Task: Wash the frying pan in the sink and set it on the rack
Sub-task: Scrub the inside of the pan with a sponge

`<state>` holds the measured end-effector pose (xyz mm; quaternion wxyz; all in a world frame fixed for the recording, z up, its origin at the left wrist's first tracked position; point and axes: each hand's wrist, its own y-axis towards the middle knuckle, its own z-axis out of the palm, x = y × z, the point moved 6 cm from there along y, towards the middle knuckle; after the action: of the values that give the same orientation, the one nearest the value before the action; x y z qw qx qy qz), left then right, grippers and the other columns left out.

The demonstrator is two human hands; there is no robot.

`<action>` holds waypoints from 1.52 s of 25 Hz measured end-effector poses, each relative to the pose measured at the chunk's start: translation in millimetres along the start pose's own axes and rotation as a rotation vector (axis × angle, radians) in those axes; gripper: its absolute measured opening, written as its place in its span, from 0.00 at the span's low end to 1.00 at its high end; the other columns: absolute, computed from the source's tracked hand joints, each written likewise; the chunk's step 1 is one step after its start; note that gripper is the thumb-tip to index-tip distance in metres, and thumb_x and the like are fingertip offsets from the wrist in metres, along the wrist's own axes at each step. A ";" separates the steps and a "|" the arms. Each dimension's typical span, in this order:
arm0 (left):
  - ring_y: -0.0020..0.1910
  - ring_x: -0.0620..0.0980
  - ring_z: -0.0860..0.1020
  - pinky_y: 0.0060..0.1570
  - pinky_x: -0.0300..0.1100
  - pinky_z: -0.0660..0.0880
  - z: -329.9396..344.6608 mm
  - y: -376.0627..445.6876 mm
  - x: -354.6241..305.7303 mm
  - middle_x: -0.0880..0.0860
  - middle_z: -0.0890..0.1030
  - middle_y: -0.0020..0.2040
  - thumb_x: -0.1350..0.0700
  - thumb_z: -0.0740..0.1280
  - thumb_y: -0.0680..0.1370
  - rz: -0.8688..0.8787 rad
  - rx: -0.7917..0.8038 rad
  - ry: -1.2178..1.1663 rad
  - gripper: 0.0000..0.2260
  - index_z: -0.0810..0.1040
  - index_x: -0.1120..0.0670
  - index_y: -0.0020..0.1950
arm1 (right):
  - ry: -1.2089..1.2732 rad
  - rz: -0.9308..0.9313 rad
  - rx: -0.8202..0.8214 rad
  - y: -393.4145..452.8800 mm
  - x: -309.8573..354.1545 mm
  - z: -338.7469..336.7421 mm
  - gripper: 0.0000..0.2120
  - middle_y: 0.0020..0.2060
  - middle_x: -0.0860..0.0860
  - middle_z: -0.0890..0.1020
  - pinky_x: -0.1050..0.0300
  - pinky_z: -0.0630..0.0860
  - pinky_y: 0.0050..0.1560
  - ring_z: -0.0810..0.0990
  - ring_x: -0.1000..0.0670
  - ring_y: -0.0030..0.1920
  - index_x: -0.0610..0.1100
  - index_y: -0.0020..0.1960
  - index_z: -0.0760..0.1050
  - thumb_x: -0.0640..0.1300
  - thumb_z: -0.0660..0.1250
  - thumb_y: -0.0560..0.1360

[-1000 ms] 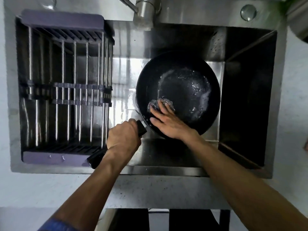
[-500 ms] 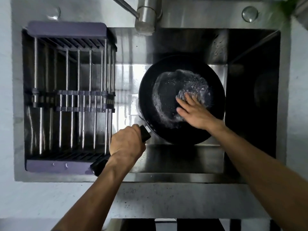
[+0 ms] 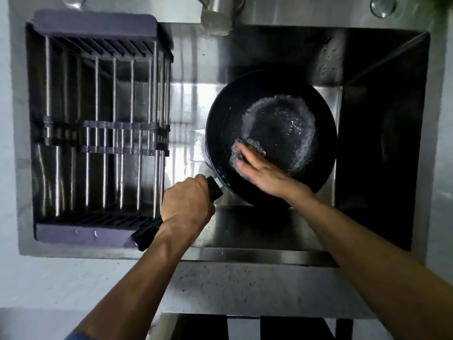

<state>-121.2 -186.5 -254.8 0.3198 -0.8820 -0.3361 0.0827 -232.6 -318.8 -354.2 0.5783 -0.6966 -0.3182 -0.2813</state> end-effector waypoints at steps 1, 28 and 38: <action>0.39 0.54 0.78 0.34 0.43 0.66 0.5 3.0 1.3 0.53 0.80 0.44 0.49 0.67 0.73 -0.008 0.006 -0.008 0.13 0.74 0.53 0.54 | 0.047 0.014 -0.073 16.5 13.0 -25.9 0.31 0.80 0.58 0.50 0.55 0.48 0.76 0.50 0.58 0.77 0.64 0.79 0.44 0.66 0.51 0.80; 0.36 0.52 0.74 0.32 0.42 0.65 -2.3 4.1 2.0 0.52 0.80 0.44 0.51 0.67 0.71 -0.010 0.054 -0.009 0.14 0.73 0.53 0.55 | -0.588 0.276 -0.044 5.7 2.3 -74.0 0.31 0.79 0.54 0.35 0.47 0.33 0.76 0.32 0.49 0.78 0.61 0.80 0.47 0.69 0.44 0.79; 0.38 0.52 0.77 0.33 0.42 0.66 -0.4 5.0 2.0 0.52 0.80 0.44 0.54 0.65 0.71 -0.015 0.044 -0.014 0.11 0.73 0.52 0.53 | -0.748 0.265 -0.099 -10.4 -19.9 -43.3 0.30 0.80 0.50 0.37 0.46 0.36 0.77 0.34 0.45 0.79 0.61 0.80 0.43 0.65 0.47 0.81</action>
<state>-116.8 -188.3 -257.4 0.3374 -0.8715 -0.3432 0.0940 -254.3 -362.4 -355.3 0.4193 -0.8130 -0.4004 0.0536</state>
